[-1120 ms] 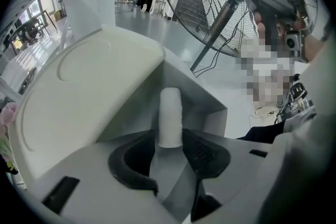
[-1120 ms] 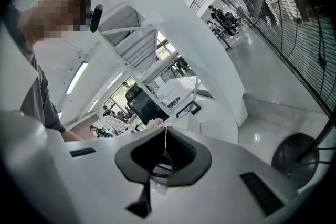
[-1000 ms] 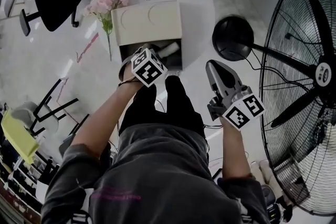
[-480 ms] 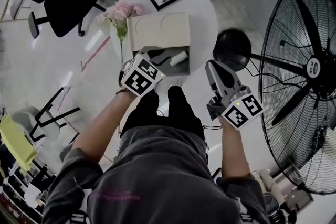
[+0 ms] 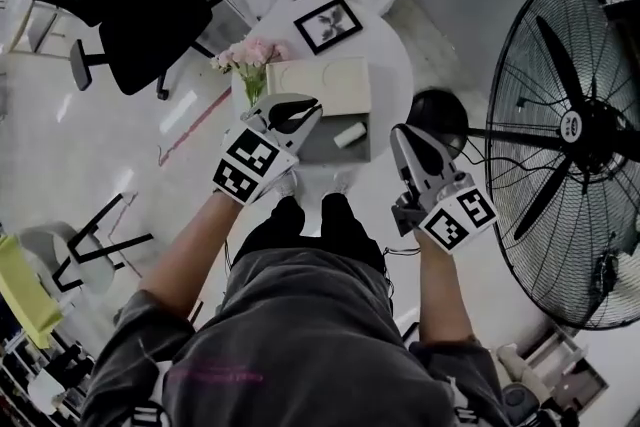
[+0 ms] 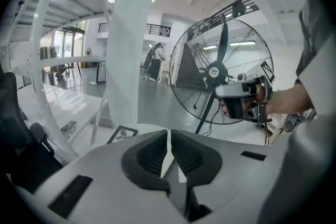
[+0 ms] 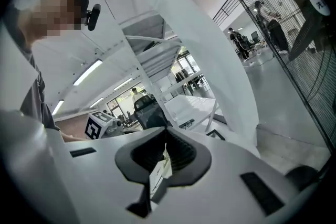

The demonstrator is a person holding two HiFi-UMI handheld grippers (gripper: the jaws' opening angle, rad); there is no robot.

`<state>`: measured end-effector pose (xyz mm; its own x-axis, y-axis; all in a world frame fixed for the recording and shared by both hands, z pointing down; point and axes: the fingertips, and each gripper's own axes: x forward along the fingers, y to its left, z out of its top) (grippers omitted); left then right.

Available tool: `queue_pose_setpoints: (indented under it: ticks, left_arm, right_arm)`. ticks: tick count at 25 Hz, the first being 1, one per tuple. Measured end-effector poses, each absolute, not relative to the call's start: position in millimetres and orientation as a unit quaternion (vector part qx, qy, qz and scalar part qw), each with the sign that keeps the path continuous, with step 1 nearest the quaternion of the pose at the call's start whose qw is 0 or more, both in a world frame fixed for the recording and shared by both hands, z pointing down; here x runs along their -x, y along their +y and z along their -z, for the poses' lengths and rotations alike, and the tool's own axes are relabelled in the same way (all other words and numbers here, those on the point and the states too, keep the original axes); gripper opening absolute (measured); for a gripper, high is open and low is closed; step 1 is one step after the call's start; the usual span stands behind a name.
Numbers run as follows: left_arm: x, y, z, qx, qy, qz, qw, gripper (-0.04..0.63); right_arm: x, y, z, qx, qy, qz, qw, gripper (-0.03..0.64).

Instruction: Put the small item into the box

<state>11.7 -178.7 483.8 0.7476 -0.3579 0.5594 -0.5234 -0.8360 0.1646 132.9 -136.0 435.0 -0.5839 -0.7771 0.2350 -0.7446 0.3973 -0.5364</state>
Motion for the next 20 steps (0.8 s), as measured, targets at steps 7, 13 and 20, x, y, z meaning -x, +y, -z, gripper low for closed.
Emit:
queue_pose_setpoints:
  ticks: [7,13,20]
  left_arm:
    - [13,-176,-429,-0.939,-0.238,-0.212,0.131,0.028]
    - [36,-170,-397,-0.946,-0.242,-0.183,0.114,0.018]
    - [57,-160,-362,-0.950,-0.249,-0.157,0.108,0.014]
  right_arm:
    - [-108,-133,-391,0.460,0.845,0.270,0.036,0.021]
    - [-90,-131,-358,0.458,0.853,0.247,0.050,0.021]
    - [-73,-126,-333,0.455,0.861,0.221,0.052,0.021]
